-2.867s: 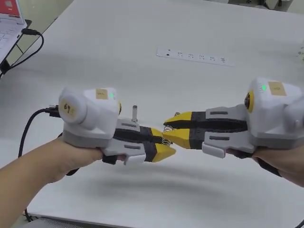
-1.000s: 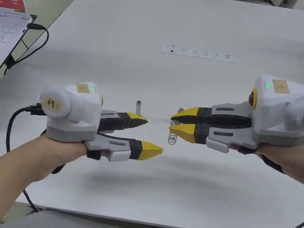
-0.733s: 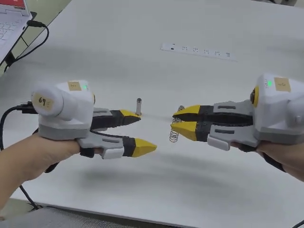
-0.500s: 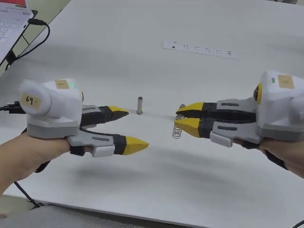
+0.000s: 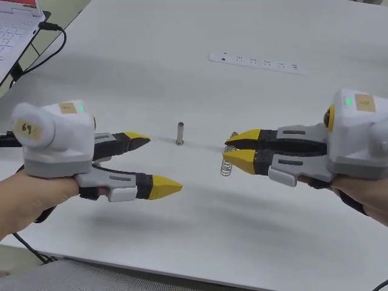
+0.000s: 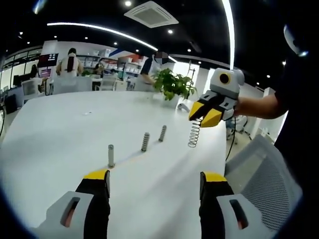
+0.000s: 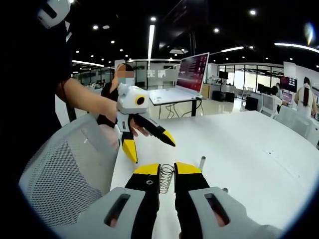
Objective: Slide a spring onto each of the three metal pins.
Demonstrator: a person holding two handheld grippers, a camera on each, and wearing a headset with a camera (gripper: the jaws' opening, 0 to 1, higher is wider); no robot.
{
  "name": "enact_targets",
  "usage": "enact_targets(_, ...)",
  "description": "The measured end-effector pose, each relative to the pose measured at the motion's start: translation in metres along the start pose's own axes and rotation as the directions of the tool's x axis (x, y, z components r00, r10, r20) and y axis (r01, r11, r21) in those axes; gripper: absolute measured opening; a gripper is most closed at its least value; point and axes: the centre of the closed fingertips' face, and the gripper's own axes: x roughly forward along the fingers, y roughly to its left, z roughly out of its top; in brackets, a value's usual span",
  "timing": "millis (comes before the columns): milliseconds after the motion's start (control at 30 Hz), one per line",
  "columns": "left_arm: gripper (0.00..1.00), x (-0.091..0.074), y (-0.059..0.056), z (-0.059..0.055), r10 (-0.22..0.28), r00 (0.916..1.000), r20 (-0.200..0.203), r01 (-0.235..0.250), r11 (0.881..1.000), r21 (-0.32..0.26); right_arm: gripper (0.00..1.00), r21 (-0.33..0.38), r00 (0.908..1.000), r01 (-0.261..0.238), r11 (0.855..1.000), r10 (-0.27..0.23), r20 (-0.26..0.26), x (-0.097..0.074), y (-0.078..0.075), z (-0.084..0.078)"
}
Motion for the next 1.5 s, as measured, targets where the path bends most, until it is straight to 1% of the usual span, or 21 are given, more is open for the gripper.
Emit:
enact_targets(100, 0.69, -0.002, 0.0, 0.001, 0.0, 1.0, 0.006, 0.0, 1.0, 0.001, 0.08, 0.001, 1.0, 0.002, 1.0, -0.002, -0.002, 0.0, -0.001, 0.0)
enact_targets(167, 0.71, -0.003, 0.002, -0.004, 0.008, 0.9999, -0.011, -0.008, 1.0, -0.014, 0.08, 0.0, 1.0, 0.001, 1.0, -0.001, -0.003, -0.001, -0.001, 0.0)
enact_targets(233, 0.73, -0.005, 0.004, -0.006, 0.014, 0.9997, -0.018, -0.014, 1.0, -0.021, 0.08, 0.001, 1.0, 0.001, 1.0, -0.001, -0.004, -0.001, -0.001, 0.0)
enact_targets(400, 0.77, -0.008, 0.007, -0.01, 0.027, 0.9994, -0.024, -0.028, 0.999, -0.038, 0.08, -0.002, 1.0, 0.004, 1.0, -0.004, -0.006, 0.0, -0.003, 0.0)
enact_targets(467, 0.8, -0.01, 0.009, -0.01, 0.037, 0.9991, -0.022, -0.037, 0.999, -0.039, 0.08, -0.003, 1.0, 0.004, 1.0, -0.004, -0.006, 0.001, -0.004, 0.001)
enact_targets(533, 0.83, -0.011, 0.012, -0.012, 0.049, 0.9983, -0.03, -0.05, 0.997, -0.051, 0.08, -0.005, 0.9999, 0.006, 1.0, -0.006, -0.009, 0.002, -0.004, 0.0)
enact_targets(600, 0.83, -0.012, 0.013, -0.012, 0.053, 0.9981, -0.033, -0.055, 0.997, -0.056, 0.08, -0.004, 0.9999, 0.005, 1.0, -0.005, -0.009, 0.002, -0.005, 0.001)
enact_targets(933, 0.86, -0.02, 0.017, -0.014, 0.075, 0.9968, -0.026, -0.077, 0.994, -0.071, 0.08, -0.012, 0.9999, 0.001, 1.0, -0.001, -0.013, 0.007, -0.008, 0.002)
enact_targets(1000, 0.87, -0.021, 0.017, -0.014, 0.08, 0.9966, -0.019, -0.081, 0.994, -0.074, 0.08, -0.012, 0.9999, 0.001, 1.0, -0.001, -0.012, 0.008, -0.009, 0.002)
enact_targets(1100, 0.9, -0.023, 0.019, -0.015, 0.088, 0.9959, -0.021, -0.09, 0.993, -0.079, 0.08, -0.016, 0.9999, 0.001, 1.0, -0.001, -0.014, 0.01, -0.01, 0.002)
enact_targets(1300, 0.93, -0.029, 0.023, -0.016, 0.111, 0.9938, -0.015, -0.111, 0.991, -0.079, 0.08, -0.025, 0.9998, 0.012, 1.0, -0.013, -0.013, 0.015, -0.019, 0.005)
enact_targets(1500, 0.95, -0.031, 0.025, -0.019, 0.123, 0.9921, -0.022, -0.125, 0.988, -0.09, 0.08, -0.04, 0.9998, 0.018, 0.999, -0.019, -0.01, 0.027, -0.028, 0.009)
